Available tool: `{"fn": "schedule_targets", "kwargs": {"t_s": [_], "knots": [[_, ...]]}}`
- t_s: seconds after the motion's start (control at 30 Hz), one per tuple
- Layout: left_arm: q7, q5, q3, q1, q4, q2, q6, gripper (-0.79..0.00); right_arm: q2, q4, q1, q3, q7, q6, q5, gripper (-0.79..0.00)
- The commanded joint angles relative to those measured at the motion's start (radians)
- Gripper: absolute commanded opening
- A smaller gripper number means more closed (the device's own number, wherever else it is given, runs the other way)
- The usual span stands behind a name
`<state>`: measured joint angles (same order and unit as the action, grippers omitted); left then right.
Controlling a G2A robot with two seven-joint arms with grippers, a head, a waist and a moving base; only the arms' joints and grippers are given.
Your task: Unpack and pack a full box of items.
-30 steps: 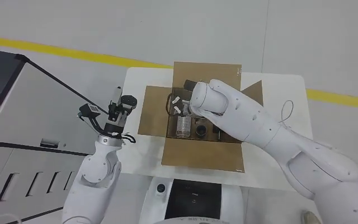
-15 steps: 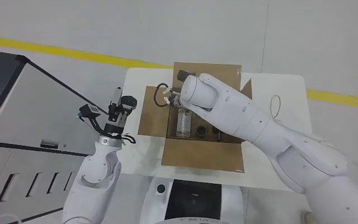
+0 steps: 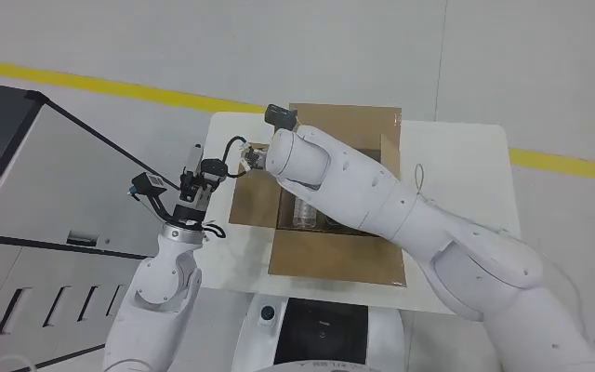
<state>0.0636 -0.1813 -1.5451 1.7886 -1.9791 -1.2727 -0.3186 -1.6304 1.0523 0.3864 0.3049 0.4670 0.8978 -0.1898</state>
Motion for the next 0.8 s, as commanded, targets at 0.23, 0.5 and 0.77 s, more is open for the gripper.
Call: {"fn": "schedule_targets", "kwargs": {"t_s": [0.23, 0.5, 0.77], "knots": [[-0.051, 0.108, -0.069, -0.018, 0.024, 0.004, -0.027, 0.0, 0.012, 0.017, 0.024, 0.03, -0.021, -0.021, 0.013, 0.0], [-0.093, 0.137, -0.194, -0.075, 0.159, 0.01, -0.055, 0.0, 0.08, 0.198, 0.078, 0.111, -0.027, 0.077, 0.105, 0.0], [-0.15, 0.182, -0.233, -0.123, 0.254, 0.008, -0.058, 0.0, 0.143, 0.455, 0.083, 0.186, -0.006, 0.114, 0.251, -0.055]]}}
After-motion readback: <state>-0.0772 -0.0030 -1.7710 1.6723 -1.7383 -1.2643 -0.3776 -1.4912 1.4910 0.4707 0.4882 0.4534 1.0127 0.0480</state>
